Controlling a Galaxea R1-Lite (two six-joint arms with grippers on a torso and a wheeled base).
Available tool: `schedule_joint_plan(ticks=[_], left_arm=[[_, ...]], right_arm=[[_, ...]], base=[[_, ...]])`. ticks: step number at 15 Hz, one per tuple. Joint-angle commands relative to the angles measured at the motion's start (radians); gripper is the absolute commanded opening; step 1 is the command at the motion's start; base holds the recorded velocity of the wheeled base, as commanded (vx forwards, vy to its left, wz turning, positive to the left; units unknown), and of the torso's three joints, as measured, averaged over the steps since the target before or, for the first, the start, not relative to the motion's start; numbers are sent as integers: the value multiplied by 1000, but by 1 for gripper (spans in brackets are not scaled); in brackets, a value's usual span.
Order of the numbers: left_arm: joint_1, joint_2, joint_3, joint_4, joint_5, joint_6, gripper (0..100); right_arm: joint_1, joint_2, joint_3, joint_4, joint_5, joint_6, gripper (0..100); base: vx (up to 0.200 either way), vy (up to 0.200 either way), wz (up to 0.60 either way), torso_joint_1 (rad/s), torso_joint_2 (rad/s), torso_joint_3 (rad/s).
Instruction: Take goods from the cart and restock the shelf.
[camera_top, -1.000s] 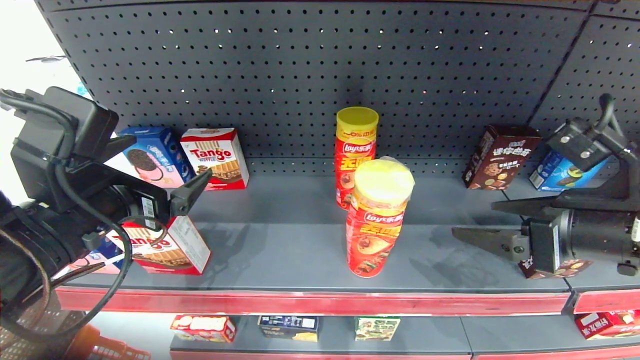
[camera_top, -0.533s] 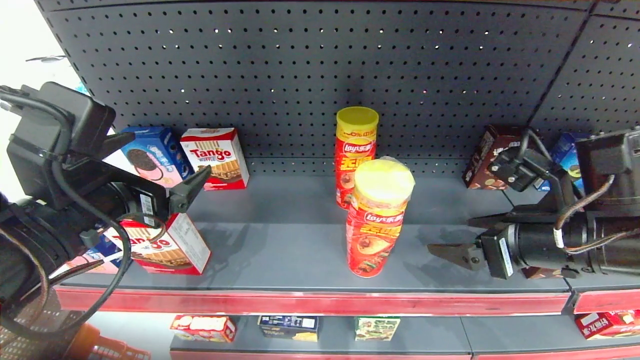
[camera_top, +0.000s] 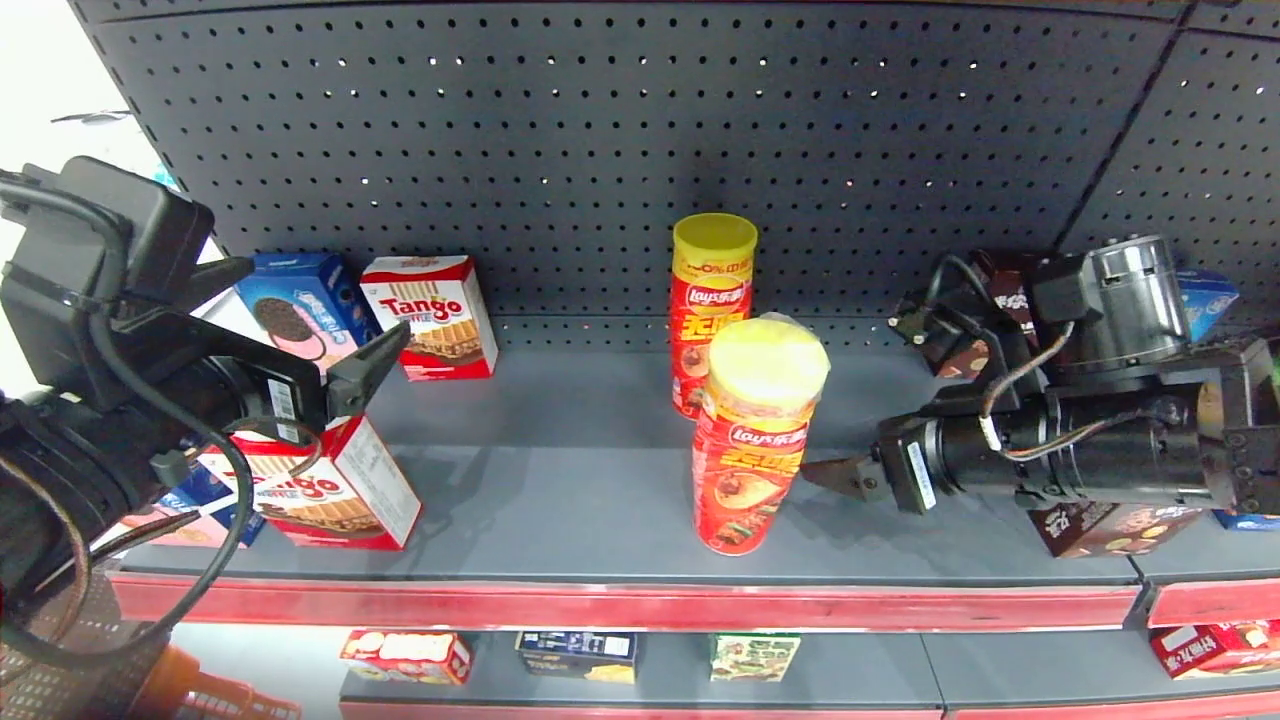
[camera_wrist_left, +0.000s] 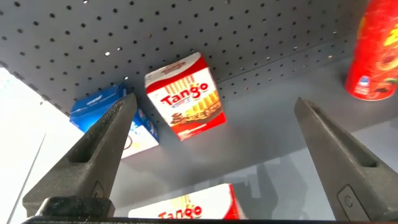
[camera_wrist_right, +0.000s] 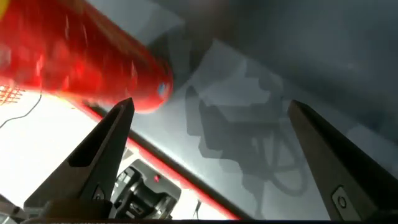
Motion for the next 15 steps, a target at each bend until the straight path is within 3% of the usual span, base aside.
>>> schedule_joint_plan(ticks=[1, 15], left_arm=[[7, -1, 1, 0, 0, 0, 100], [16, -4, 7, -2, -2, 0, 100]], right_arm=[[9, 33, -14, 1, 0, 0, 100], [15, 42, 19, 1, -2, 0, 100]], base=[[0, 0, 0, 0, 0, 0], [0, 0, 0, 0, 0, 0]])
